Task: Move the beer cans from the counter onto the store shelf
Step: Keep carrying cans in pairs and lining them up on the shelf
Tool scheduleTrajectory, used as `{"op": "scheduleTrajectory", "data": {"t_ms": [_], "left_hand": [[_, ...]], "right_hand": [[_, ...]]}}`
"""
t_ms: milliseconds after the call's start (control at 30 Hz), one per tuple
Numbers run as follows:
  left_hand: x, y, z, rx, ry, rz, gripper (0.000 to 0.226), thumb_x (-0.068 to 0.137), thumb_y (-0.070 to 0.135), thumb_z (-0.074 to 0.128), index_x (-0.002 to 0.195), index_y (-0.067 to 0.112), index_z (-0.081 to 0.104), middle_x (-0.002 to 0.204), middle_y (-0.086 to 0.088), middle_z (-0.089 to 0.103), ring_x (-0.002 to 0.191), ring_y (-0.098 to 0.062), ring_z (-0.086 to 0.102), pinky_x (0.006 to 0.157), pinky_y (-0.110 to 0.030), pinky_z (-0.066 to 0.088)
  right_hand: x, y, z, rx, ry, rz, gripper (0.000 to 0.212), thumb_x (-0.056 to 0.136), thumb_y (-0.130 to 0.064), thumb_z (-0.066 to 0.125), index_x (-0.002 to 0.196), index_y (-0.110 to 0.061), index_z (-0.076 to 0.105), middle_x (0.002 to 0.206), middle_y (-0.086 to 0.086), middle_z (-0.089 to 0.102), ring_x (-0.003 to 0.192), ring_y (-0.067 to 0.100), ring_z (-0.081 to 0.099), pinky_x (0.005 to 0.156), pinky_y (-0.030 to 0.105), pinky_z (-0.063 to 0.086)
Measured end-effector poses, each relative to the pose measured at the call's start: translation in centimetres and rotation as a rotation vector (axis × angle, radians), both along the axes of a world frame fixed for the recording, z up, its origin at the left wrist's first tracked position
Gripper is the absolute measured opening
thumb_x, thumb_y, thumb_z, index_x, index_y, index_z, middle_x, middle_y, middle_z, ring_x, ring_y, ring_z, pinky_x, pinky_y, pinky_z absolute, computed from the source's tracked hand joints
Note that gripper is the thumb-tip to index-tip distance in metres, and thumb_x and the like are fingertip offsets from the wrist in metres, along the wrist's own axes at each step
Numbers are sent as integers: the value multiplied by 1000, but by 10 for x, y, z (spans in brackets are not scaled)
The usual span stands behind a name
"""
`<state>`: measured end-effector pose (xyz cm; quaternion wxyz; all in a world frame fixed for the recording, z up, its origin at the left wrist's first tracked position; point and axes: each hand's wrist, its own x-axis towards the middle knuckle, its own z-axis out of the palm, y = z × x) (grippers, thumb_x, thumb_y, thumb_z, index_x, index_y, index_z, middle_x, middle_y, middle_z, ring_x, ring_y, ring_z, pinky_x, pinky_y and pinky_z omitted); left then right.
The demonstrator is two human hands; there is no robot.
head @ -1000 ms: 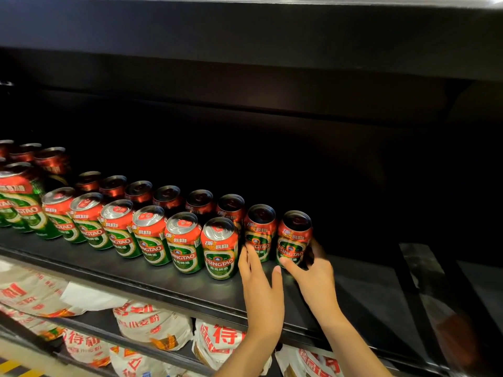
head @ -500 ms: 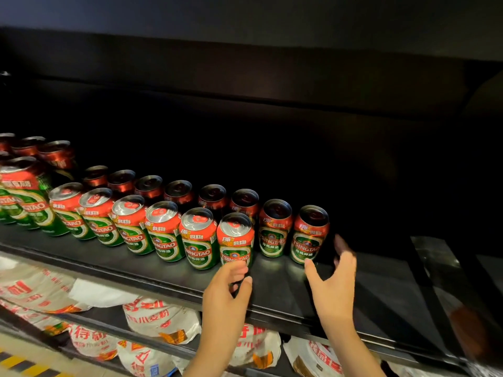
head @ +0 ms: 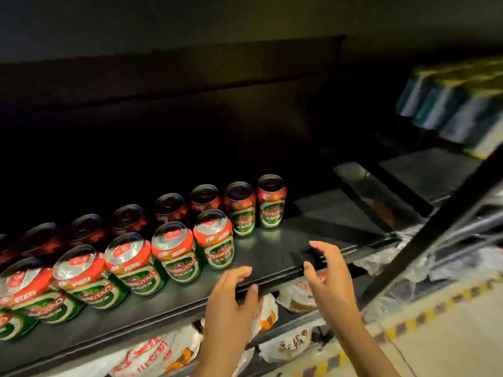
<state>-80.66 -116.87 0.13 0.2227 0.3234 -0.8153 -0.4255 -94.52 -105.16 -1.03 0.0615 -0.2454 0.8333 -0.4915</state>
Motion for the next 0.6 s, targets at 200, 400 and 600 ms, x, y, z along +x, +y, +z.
{"op": "scheduleTrajectory", "data": {"t_ms": [200,400,600], "left_hand": [[-12,31,5,32,-98,-413,28,87,18,62,101,41,55,104,20,59,100,-5,58,86,-25,45],[5,137,5,73,-240,-899,45,90,16,60,133,19,49,132,7,51,123,-9,47,96,-22,39],[84,255,-7,-134,-289,-1272,56,91,34,57,142,31,35,144,13,40,134,-10,37,108,-30,33]], "right_hand": [[78,108,-9,55,-27,-324,35,90,-16,59,107,-45,49,112,-30,49,104,-13,46,82,3,34],[199,251,-13,121,-133,-824,32,88,-22,63,109,-44,51,116,-20,58,97,16,61,79,24,44],[353,359,-17,200,-200,-1130,33,91,-27,59,124,-28,53,124,-15,53,114,4,49,92,24,41]]}}
